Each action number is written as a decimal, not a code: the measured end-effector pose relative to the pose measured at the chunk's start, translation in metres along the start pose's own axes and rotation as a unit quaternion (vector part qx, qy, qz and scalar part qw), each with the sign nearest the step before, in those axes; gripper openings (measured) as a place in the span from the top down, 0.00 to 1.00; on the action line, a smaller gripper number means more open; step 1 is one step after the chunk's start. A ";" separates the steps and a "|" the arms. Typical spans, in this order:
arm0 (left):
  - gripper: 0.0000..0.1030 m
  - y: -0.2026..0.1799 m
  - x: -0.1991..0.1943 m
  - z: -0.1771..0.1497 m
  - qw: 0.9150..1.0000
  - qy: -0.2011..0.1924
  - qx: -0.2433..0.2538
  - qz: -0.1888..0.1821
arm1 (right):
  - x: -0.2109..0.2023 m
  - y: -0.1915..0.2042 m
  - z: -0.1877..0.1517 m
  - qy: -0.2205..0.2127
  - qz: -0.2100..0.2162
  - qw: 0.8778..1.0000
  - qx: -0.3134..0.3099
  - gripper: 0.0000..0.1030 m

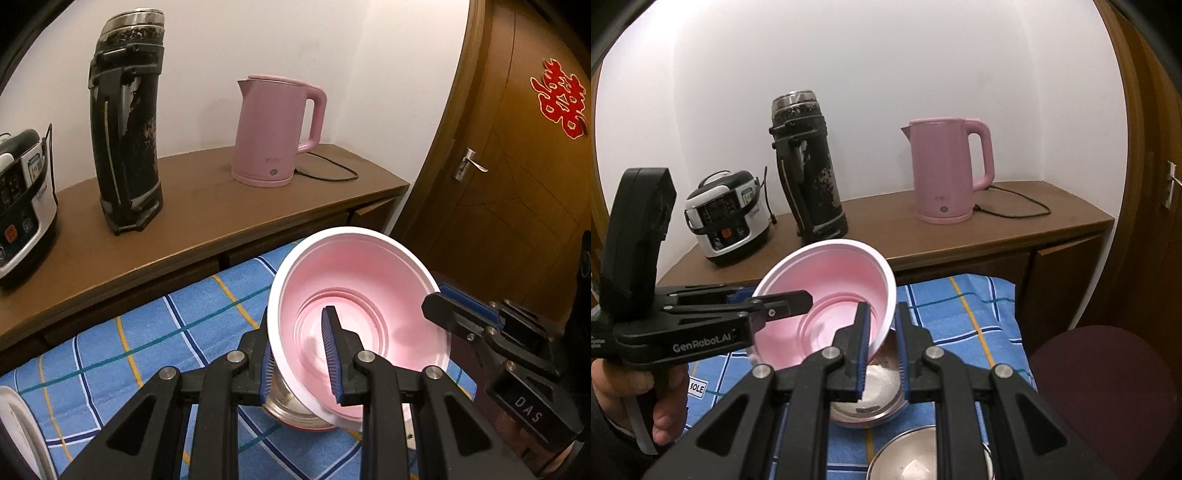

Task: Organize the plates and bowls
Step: 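Carry the pink bowl over the red-rimmed steel bowl with both grippers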

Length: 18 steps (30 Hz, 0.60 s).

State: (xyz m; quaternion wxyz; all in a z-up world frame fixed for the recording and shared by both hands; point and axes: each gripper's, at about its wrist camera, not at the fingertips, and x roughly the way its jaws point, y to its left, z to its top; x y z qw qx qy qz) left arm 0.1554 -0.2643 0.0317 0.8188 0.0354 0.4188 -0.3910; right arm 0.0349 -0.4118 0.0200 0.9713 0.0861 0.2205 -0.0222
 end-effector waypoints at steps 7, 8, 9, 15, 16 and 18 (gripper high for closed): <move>0.74 0.011 0.009 0.000 1.000 0.012 -0.018 -0.001 | 0.012 0.003 -0.004 0.015 -0.005 1.000 0.004 0.87; 0.74 0.012 0.010 0.000 1.000 0.015 -0.020 -0.003 | 0.013 0.004 -0.005 0.015 -0.007 1.000 0.004 0.87; 0.74 0.013 0.011 0.000 1.000 0.016 -0.021 -0.005 | 0.014 0.004 -0.005 0.018 -0.008 1.000 0.004 0.87; 0.74 0.015 0.020 -0.003 0.999 0.030 -0.022 -0.016 | 0.019 0.000 -0.007 0.029 -0.020 0.999 0.005 0.87; 0.74 0.016 0.022 -0.003 0.999 0.033 -0.023 -0.019 | 0.019 0.000 -0.007 0.030 -0.021 0.999 0.005 0.87; 0.74 0.017 0.024 -0.003 0.999 0.036 -0.025 -0.022 | 0.021 -0.001 -0.008 0.033 -0.022 0.999 0.003 0.87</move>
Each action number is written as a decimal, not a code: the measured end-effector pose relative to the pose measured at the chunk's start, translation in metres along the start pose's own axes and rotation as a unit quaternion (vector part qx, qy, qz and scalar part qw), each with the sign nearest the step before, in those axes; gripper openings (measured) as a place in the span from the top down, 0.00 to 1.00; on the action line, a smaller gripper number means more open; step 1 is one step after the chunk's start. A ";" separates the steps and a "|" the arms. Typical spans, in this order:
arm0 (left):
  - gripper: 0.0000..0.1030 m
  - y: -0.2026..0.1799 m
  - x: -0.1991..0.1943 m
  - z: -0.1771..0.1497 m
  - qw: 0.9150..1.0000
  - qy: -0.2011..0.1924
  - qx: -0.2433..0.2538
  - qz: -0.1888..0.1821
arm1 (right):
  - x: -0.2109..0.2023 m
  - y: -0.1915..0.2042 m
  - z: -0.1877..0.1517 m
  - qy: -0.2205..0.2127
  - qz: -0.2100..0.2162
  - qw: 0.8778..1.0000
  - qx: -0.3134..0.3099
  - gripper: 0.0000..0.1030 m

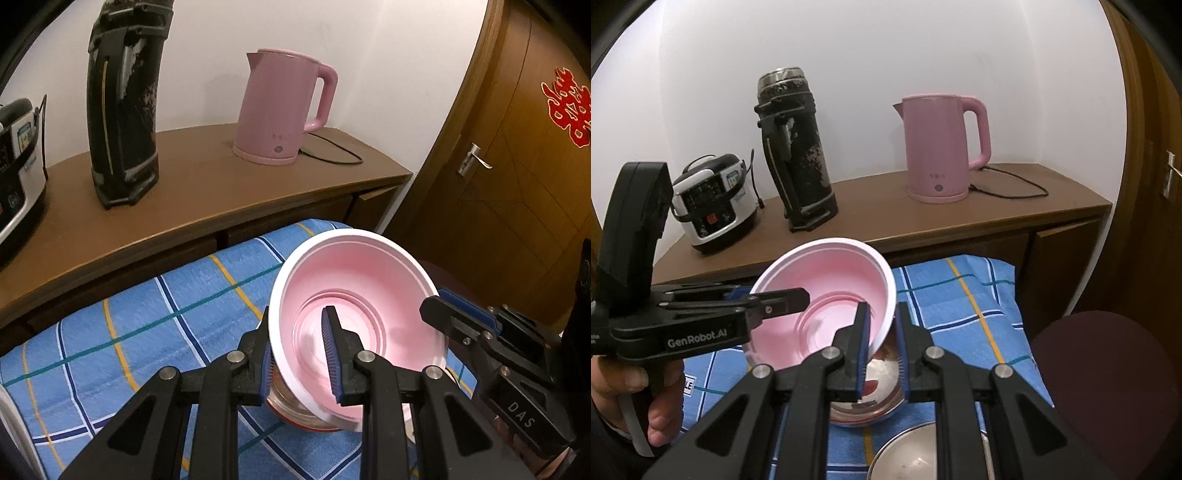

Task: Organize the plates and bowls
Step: 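Carry the pink bowl over the red-rimmed steel bowl with both grippers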

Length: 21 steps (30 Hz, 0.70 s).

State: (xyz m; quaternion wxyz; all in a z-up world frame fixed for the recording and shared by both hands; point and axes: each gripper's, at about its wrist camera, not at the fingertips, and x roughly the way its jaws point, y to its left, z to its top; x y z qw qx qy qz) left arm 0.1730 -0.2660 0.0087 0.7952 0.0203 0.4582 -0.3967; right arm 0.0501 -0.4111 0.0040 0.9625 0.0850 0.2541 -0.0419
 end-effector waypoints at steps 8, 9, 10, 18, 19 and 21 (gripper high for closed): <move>0.74 0.002 0.007 0.000 1.000 0.017 -0.005 -0.005 | 0.007 -0.002 -0.001 0.016 -0.005 1.000 -0.003 0.87; 0.74 0.002 0.008 -0.001 1.000 0.020 -0.005 -0.007 | 0.008 -0.003 -0.001 0.018 -0.006 1.000 -0.003 0.87; 0.74 0.002 0.010 -0.002 1.000 0.023 -0.006 -0.008 | 0.009 -0.003 -0.001 0.021 -0.008 1.000 -0.004 0.87; 0.74 0.004 0.014 -0.004 0.999 0.031 -0.008 -0.005 | 0.017 -0.003 -0.003 0.037 -0.010 0.999 -0.006 0.87; 0.74 0.004 0.014 -0.004 0.999 0.032 -0.008 -0.005 | 0.017 -0.004 -0.003 0.038 -0.011 0.999 -0.006 0.87; 0.74 0.003 0.015 -0.005 0.999 0.034 -0.007 -0.005 | 0.017 -0.004 -0.004 0.040 -0.013 0.999 -0.006 0.86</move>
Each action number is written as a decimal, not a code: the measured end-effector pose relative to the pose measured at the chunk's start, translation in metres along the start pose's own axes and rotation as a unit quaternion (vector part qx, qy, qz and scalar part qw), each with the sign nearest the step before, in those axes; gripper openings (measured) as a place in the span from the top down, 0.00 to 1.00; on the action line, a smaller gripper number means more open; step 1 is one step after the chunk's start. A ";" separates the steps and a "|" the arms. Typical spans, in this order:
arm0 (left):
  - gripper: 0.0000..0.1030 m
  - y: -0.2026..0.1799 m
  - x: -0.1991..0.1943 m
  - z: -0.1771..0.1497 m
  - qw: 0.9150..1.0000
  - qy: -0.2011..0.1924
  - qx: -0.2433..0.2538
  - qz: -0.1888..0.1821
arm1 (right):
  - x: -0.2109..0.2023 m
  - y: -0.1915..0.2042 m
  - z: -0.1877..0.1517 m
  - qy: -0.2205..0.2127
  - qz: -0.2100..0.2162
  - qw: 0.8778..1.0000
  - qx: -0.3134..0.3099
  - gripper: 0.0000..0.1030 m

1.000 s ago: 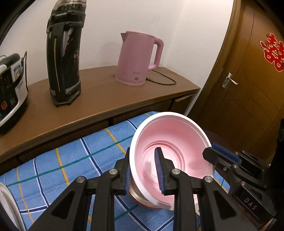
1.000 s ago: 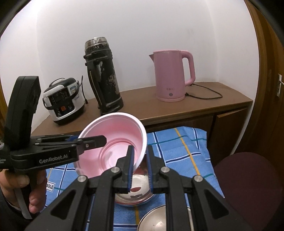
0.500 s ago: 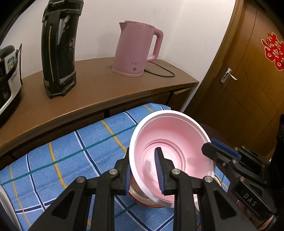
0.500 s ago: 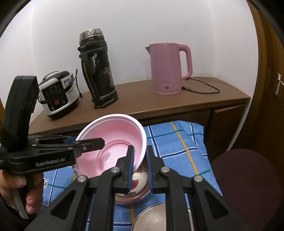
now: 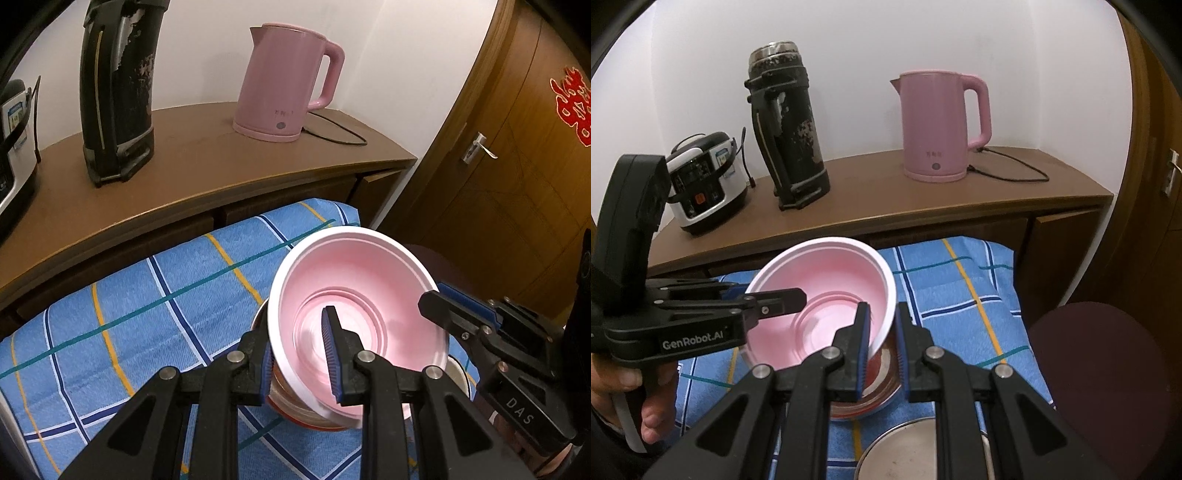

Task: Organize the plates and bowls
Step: 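Carry the pink bowl over the red-rimmed steel bowl with both grippers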

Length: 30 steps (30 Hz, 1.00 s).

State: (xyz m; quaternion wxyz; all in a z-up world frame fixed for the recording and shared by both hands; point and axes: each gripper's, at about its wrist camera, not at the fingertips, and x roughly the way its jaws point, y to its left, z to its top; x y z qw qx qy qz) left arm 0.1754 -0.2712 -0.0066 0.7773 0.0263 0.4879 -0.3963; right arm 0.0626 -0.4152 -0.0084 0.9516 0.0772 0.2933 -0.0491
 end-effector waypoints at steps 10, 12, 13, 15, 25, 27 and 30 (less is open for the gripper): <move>0.74 -0.004 0.006 -0.004 1.000 0.010 0.012 0.004 | 0.005 -0.003 -0.008 0.012 -0.006 1.000 0.005 0.86; 0.74 -0.005 0.007 -0.005 1.000 0.012 0.014 0.004 | 0.005 -0.004 -0.010 0.012 -0.007 1.000 0.006 0.86; 0.74 -0.006 0.007 -0.005 1.000 0.013 0.015 0.005 | 0.005 -0.004 -0.010 0.012 -0.008 1.000 0.007 0.86; 0.74 -0.006 0.009 -0.005 1.000 0.015 0.017 0.006 | 0.005 -0.004 -0.010 0.012 -0.008 1.000 0.007 0.86; 0.74 -0.006 0.016 -0.006 0.999 0.023 0.021 0.007 | 0.007 -0.005 -0.014 0.017 -0.007 1.000 0.011 0.86; 0.74 -0.006 0.016 -0.006 0.999 0.025 0.022 0.007 | 0.007 -0.005 -0.014 0.017 -0.008 1.000 0.011 0.86; 0.74 -0.006 0.017 -0.006 0.999 0.026 0.023 0.007 | 0.007 -0.005 -0.014 0.017 -0.008 1.000 0.011 0.86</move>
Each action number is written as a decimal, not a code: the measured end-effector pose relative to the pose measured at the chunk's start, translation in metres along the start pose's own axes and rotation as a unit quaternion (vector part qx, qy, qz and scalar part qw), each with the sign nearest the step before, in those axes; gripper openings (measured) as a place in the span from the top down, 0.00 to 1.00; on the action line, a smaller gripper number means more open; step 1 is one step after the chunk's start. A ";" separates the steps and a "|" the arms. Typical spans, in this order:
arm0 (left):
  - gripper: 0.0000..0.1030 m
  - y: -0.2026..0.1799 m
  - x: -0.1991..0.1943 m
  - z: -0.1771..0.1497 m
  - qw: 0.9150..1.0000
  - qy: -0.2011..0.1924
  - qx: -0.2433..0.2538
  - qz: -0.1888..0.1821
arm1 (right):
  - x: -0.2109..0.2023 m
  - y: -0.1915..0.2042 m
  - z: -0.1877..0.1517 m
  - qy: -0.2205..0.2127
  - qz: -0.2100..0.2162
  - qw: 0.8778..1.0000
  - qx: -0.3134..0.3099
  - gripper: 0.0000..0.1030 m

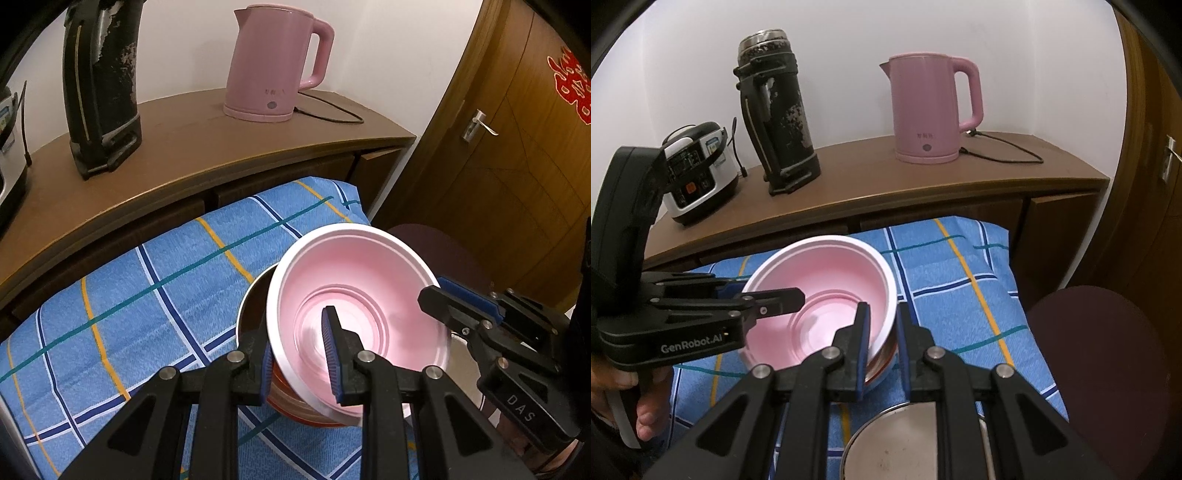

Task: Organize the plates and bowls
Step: 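Carry the pink bowl over the red-rimmed steel bowl with both grippers, then lower the pink bowl into the steel bowl and open both grippers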

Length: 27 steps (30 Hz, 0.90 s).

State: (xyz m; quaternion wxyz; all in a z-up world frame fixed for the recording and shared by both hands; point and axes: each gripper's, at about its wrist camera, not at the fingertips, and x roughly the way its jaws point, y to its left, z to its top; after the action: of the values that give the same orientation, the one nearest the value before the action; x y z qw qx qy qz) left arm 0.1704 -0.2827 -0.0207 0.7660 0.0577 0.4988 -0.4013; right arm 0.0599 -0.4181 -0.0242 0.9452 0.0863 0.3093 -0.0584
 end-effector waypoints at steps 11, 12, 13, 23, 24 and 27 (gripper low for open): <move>0.74 0.001 0.003 -0.002 1.000 0.008 0.004 0.002 | 0.005 0.001 -0.001 0.009 -0.006 1.000 -0.001 0.86; 0.74 0.001 0.004 -0.001 1.000 0.009 0.004 0.002 | 0.005 0.001 -0.002 0.010 -0.006 1.000 -0.002 0.86; 0.74 0.001 0.004 -0.001 1.000 0.010 0.004 0.002 | 0.006 0.002 -0.002 0.010 -0.006 1.000 -0.002 0.86; 0.74 0.003 0.007 -0.002 1.000 0.019 0.007 0.008 | 0.010 0.004 -0.004 0.023 -0.009 1.000 -0.008 0.85; 0.74 0.003 0.007 -0.002 1.000 0.020 0.007 0.009 | 0.011 0.005 -0.005 0.024 -0.009 1.000 -0.009 0.85; 0.74 0.004 0.007 -0.002 1.000 0.021 0.007 0.011 | 0.012 0.005 -0.005 0.027 -0.009 1.000 -0.010 0.85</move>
State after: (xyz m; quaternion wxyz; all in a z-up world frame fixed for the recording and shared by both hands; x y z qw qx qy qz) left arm 0.1725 -0.2834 -0.0288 0.7596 0.0771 0.5110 -0.3950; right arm 0.0675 -0.4126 -0.0344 0.9369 0.0755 0.3358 -0.0619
